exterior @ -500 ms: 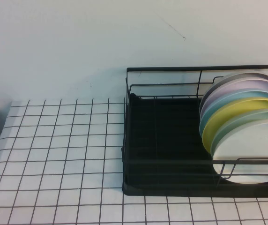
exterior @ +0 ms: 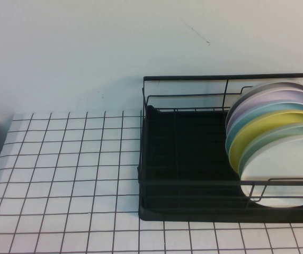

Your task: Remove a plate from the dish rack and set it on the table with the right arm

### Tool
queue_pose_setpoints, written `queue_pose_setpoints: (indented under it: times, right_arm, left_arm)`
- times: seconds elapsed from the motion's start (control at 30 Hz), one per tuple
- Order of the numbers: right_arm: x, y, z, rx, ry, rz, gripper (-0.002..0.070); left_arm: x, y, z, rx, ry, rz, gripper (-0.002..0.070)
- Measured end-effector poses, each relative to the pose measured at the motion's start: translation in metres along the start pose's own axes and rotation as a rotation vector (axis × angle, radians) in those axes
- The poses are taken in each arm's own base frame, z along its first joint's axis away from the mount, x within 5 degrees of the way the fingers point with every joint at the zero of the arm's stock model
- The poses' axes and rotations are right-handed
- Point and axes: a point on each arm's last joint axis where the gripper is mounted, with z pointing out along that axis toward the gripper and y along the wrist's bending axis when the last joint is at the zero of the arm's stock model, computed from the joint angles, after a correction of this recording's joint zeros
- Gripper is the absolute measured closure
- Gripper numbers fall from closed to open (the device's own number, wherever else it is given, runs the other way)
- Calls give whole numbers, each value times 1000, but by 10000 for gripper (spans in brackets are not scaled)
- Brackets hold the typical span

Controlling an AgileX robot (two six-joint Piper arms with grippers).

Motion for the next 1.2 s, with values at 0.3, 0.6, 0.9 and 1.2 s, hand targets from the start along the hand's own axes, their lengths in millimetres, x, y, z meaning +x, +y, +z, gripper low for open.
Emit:
queue_pose_setpoints:
  times: [0.3, 0.6, 0.9, 1.2]
  right_arm:
    - [0, 0, 0, 0, 0, 0, 678]
    - [0, 0, 0, 0, 0, 0, 678]
    - [0, 0, 0, 0, 0, 0, 678]
    - [0, 0, 0, 0, 0, 0, 678]
  left_arm:
    - [0, 0, 0, 0, 0, 0, 678]
    - [0, 0, 0, 0, 0, 0, 678]
    - [0, 2, 0, -22, 0, 47, 678]
    - [0, 2, 0, -24, -1, 47, 678]
